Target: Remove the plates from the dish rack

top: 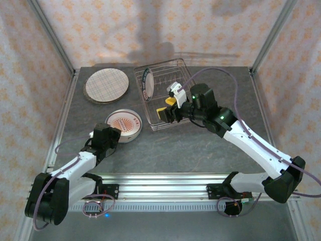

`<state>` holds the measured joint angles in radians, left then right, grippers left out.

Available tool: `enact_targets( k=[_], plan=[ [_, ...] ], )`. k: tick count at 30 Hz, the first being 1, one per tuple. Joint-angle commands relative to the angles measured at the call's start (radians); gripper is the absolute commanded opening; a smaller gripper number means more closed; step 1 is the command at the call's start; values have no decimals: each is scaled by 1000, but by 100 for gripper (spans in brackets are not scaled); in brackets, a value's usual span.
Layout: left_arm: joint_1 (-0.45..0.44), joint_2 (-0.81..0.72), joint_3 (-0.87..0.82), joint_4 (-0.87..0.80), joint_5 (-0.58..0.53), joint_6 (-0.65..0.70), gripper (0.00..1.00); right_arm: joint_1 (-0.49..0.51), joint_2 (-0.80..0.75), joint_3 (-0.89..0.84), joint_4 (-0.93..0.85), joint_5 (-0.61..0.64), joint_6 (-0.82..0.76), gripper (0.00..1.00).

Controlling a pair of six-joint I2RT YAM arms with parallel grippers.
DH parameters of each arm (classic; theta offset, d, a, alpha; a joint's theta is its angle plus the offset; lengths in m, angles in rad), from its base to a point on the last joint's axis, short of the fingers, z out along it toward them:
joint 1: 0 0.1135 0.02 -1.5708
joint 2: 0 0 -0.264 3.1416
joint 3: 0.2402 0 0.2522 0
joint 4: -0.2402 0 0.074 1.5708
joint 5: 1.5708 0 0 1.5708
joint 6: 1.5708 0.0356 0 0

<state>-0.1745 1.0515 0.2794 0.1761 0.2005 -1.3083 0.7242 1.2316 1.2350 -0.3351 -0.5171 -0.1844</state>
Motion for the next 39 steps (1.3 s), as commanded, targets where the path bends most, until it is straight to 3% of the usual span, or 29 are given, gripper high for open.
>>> enact_targets(
  k=[1,19,32,36,39],
  plan=[
    [7,10,30,66,-25,30,0,6,2,21,19,-5,5,67],
    [7,36,39,25,-32,49,0,6,12,37,11,-7,16,67],
    [6,27,65,-41,-26,71,25,6,9,40,5,-2,23,67],
    [6,28,79,-70,-27,76,39,7,11,41,4,5,27,67],
    [7,28,90,-88,-24,82,41,7,12,42,5,5,30,67]
  ],
)
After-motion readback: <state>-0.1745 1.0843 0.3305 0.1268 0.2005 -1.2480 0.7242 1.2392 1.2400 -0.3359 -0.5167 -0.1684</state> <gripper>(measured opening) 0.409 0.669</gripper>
